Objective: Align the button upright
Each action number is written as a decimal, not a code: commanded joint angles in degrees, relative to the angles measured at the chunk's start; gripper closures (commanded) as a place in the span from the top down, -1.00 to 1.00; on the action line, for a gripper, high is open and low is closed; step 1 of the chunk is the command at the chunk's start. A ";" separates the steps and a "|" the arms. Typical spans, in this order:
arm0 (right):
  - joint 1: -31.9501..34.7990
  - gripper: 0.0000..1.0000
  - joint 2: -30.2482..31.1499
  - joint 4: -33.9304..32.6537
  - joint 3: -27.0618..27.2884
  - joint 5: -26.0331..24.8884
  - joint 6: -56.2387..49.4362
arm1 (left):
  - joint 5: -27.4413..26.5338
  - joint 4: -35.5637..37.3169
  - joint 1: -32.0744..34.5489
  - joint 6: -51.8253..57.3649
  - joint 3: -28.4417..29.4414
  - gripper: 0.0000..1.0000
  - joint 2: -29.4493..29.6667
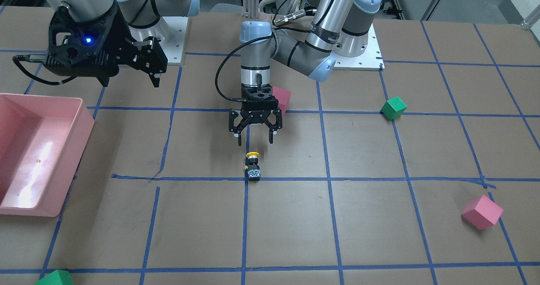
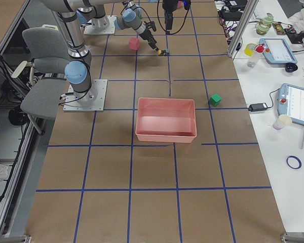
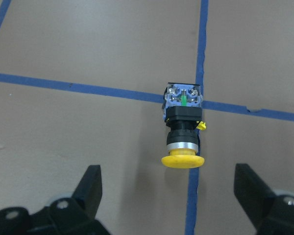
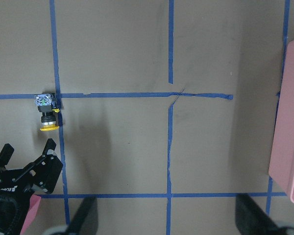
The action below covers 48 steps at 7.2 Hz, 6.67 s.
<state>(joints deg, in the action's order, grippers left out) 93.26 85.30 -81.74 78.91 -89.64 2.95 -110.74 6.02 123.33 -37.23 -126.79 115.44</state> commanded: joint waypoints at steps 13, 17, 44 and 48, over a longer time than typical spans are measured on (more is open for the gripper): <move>-0.09 0.99 -0.05 -2.02 0.10 -0.10 -0.14 | -3.43 17.80 0.59 7.61 1.10 -1.00 10.43; -0.09 0.99 -0.05 -2.02 0.19 -0.10 -0.22 | 0.50 -3.28 -3.60 14.03 11.19 -0.95 5.69; -0.09 0.99 0.04 -1.93 0.37 -1.15 -1.90 | 40.60 -90.93 -28.06 2.24 30.90 1.00 -16.43; -0.09 0.99 0.04 -2.02 0.37 -1.15 -1.81 | 27.36 -94.00 -28.06 30.60 30.90 1.00 -28.84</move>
<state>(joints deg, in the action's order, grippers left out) 93.16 85.35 -83.76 79.28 -90.80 1.07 -80.37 -87.92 95.27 -12.90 -96.21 90.13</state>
